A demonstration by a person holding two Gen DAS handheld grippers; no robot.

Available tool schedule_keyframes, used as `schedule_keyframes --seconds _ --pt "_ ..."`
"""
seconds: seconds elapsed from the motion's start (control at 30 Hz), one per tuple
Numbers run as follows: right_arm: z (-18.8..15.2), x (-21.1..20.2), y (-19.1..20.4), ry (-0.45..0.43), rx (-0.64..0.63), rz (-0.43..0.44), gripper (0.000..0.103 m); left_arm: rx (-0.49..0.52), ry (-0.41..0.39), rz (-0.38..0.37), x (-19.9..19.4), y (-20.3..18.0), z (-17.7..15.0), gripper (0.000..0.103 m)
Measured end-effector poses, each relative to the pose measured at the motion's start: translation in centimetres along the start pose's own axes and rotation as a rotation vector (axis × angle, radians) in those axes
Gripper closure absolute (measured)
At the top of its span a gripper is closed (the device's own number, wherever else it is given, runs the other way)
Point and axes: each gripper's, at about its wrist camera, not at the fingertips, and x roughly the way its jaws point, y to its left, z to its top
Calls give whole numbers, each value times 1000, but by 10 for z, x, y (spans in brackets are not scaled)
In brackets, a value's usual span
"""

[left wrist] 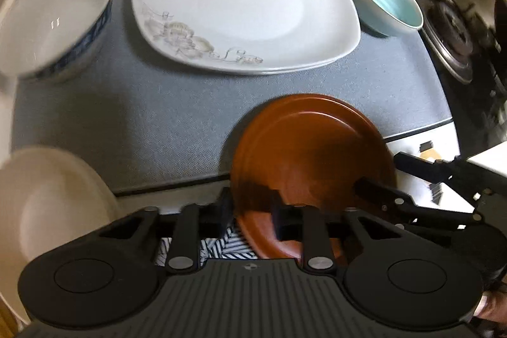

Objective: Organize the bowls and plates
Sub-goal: 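Lift the orange-brown plate and lower it onto the stacked white plates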

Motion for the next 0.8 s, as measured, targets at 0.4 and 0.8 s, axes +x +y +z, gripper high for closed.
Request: schedule_keyframes --seconds 0.4,0.8 --pt "-1 -21 -25 -9 151 68 94 -22 -55 -3 -27 -8 -3 93" --pt "48 -87 -28 -143 212 102 93 -54 -218 -38 -107 -10 24 93"
